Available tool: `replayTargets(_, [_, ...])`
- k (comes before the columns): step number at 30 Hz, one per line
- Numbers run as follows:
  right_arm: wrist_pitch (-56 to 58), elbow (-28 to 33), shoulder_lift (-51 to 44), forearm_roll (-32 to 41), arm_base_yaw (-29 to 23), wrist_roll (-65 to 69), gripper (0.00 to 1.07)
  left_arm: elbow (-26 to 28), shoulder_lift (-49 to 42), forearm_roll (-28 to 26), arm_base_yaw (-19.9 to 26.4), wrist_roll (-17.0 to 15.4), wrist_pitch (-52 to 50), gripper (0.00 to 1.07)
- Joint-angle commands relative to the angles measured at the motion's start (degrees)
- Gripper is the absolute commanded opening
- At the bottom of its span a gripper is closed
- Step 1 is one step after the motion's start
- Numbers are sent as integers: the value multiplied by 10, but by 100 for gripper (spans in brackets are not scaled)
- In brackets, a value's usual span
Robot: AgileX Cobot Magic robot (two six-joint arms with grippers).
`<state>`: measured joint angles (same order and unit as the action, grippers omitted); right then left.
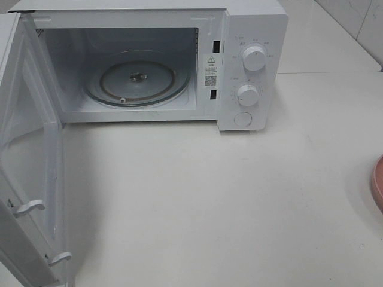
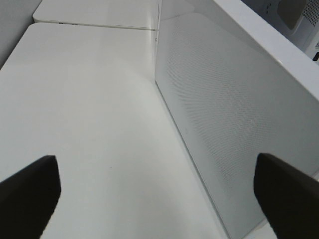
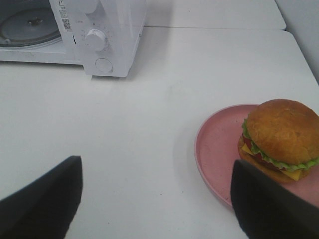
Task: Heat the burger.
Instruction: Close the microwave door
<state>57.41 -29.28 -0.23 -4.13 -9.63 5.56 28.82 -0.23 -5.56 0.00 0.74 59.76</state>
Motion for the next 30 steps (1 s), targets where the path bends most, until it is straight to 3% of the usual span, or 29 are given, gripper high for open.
replayTargets(1, [-3,0,-14,2,4,1,76,-2,-11,0,2,-1,-6,98])
replayTargets(30, [-3,0,-14,2,4,1,76,-2,-11,0,2,-1,-6,98])
